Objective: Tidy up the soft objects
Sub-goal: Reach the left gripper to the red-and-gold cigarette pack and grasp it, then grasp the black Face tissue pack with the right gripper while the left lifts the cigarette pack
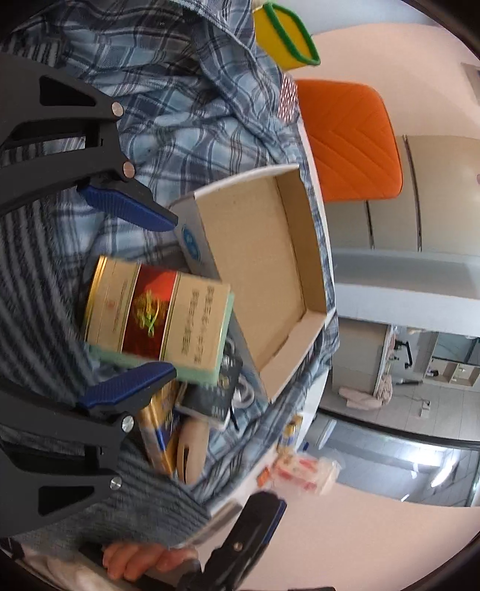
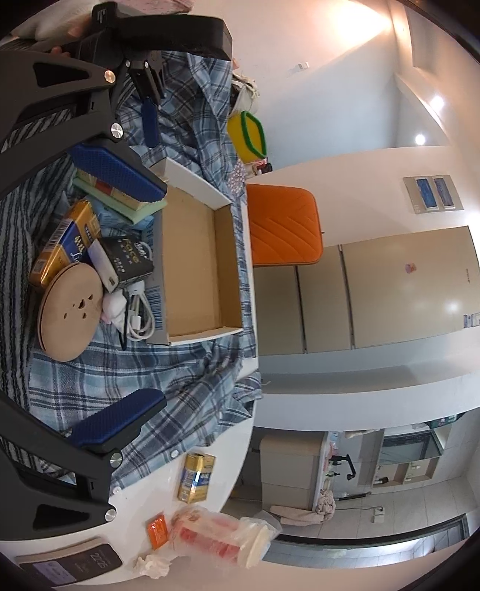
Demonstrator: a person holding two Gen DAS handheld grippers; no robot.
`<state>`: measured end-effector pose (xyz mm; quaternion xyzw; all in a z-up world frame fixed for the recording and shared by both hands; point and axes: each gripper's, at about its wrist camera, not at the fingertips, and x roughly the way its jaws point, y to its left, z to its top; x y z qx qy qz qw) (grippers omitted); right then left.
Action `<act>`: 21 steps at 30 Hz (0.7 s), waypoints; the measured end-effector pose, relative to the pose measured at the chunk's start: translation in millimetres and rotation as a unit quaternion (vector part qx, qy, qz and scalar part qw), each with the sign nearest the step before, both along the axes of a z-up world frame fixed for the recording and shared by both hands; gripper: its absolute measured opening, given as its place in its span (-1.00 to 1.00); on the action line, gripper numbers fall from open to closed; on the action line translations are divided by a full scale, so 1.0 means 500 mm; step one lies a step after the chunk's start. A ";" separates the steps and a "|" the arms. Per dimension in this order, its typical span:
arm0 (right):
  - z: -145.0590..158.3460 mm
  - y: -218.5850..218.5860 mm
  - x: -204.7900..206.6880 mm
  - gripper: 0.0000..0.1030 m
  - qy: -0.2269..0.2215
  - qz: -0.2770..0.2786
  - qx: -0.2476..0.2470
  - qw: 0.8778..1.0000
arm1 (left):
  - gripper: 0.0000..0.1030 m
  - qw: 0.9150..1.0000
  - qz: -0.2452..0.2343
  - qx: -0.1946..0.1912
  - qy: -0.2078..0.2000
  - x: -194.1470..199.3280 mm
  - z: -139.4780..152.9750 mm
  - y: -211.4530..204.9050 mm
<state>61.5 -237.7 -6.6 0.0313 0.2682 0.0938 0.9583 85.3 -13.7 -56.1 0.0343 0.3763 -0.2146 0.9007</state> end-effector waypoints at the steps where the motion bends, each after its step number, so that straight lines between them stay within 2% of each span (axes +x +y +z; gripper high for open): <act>1: -0.004 0.000 0.002 0.99 0.004 0.001 0.002 1.000 | 0.35 1.000 -0.004 -0.005 0.006 0.003 -0.003 0.000; 6: -0.019 -0.002 0.007 0.99 0.015 0.009 0.003 1.000 | 0.35 0.999 -0.027 -0.015 0.029 0.011 -0.016 -0.005; 8: -0.023 0.000 0.008 0.99 0.019 0.012 0.003 1.000 | 0.26 0.998 -0.034 -0.018 0.046 0.019 -0.029 -0.011; 9: -0.025 0.002 0.008 0.99 0.021 0.015 0.001 1.000 | 0.13 0.998 -0.034 -0.017 0.052 0.022 -0.034 -0.011; 11: -0.028 0.008 0.005 0.99 0.021 0.018 -0.005 1.000 | 0.13 0.998 -0.032 -0.019 0.055 0.024 -0.036 -0.010; 16: -0.029 0.014 0.002 0.99 0.017 0.019 -0.011 1.000 | 0.12 0.999 -0.030 -0.020 0.036 0.012 -0.027 -0.007; 21: -0.030 0.011 0.006 0.99 0.023 0.008 -0.014 1.000 | 0.12 1.000 -0.012 -0.021 -0.013 -0.012 -0.003 0.003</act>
